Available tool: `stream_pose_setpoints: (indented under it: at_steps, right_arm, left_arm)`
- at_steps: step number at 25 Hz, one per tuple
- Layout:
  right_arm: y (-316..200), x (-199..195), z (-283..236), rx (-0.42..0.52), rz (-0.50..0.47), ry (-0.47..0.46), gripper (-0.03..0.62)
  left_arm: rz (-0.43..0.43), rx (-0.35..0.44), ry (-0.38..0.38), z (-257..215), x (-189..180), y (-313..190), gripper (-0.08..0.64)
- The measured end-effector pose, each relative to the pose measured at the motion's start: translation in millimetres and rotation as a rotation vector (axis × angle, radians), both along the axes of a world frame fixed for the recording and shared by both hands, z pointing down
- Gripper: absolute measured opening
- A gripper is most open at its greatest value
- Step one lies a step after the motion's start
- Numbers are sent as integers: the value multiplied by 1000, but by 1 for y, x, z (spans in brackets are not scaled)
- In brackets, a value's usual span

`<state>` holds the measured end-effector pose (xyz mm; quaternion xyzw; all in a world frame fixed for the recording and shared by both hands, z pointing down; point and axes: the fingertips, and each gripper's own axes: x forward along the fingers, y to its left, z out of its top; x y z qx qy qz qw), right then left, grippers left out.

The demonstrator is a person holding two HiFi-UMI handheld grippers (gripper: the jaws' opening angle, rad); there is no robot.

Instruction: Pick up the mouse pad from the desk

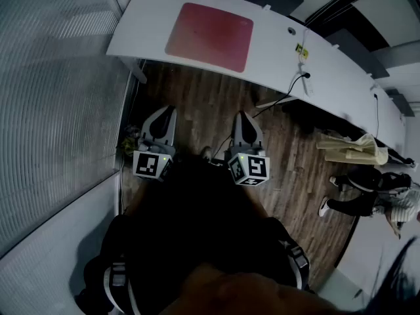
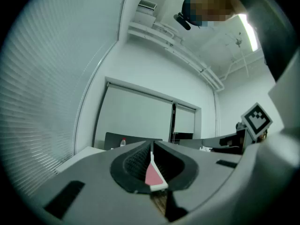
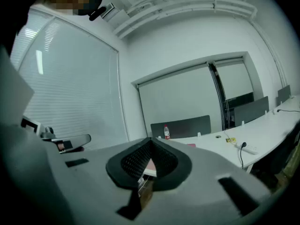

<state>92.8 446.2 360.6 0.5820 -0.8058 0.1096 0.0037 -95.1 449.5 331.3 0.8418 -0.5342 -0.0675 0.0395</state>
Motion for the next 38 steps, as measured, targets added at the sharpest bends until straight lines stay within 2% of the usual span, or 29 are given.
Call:
stream_pose_setpoints:
  at_steps: [3,9,13,16,21,28,33,38]
  right_arm:
    - [0,1,-1,0,-1,0,1]
    - [-2,-3,2,-5,1,5,1]
    - [-3,-6,-3,-1,13,-24,2]
    - [-7,-21,-3,2,14,-23,2]
    - [-10,-44,0,-2,19,-5,2]
    - [-13,-87,3,3,41,-12,2]
    - [-11,-97,5,-5,95,-3,2]
    - [-8,-103,8,1,100,10,2]
  left_arm:
    - [-15,-70,-2,11,0,2,17]
    - [-7,-57,12,9,-4,-2,17]
    - [-5,-59,11,10,-9,-1,17]
    - [4,-49,14,12,-23,-5,17]
    - [-2,-90,20,24,-46,-8,17]
    - [83,-116,7,40,-76,-6,17]
    - [127,-136,1,47,-92,-4,17]
    - [136,-131,9,53,-97,-4,17]
